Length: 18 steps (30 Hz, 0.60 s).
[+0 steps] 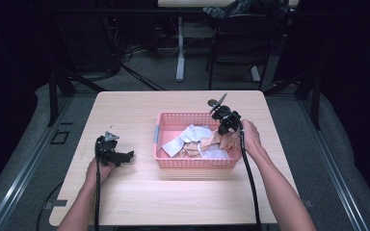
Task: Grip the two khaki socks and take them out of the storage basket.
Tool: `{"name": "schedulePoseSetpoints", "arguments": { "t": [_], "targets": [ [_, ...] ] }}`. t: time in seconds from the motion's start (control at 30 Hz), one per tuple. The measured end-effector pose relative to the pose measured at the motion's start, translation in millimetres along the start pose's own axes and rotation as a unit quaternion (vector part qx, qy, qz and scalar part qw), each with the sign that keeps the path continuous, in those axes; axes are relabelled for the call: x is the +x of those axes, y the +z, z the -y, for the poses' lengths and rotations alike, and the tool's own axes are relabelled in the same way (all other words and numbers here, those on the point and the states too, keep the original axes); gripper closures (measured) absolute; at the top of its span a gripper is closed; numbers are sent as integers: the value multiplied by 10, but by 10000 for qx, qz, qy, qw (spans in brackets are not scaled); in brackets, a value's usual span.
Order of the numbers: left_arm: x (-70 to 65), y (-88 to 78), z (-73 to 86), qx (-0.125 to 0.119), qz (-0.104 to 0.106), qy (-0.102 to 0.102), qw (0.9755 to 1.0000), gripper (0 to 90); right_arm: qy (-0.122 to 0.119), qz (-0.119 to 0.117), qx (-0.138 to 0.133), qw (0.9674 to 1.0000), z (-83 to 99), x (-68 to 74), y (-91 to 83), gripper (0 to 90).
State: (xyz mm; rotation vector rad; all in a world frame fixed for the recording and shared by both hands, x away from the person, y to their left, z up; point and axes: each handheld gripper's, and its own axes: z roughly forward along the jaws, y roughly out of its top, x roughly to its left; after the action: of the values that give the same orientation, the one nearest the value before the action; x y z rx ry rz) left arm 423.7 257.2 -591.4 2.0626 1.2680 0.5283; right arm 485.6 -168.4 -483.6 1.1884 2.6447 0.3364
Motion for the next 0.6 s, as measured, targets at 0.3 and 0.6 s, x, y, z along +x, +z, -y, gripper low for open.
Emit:
{"name": "schedulePoseSetpoints", "arguments": {
  "t": [0.3,0.6],
  "targets": [
    [-1,1,0,-4,-3,-3,10000,0,150,-169,-403,9989,14,-28,-220,860],
    [-1,1,0,-5,-3,-3,10000,0,112,-123,-760,9970,15,-30,-533,860]
  ]
}}
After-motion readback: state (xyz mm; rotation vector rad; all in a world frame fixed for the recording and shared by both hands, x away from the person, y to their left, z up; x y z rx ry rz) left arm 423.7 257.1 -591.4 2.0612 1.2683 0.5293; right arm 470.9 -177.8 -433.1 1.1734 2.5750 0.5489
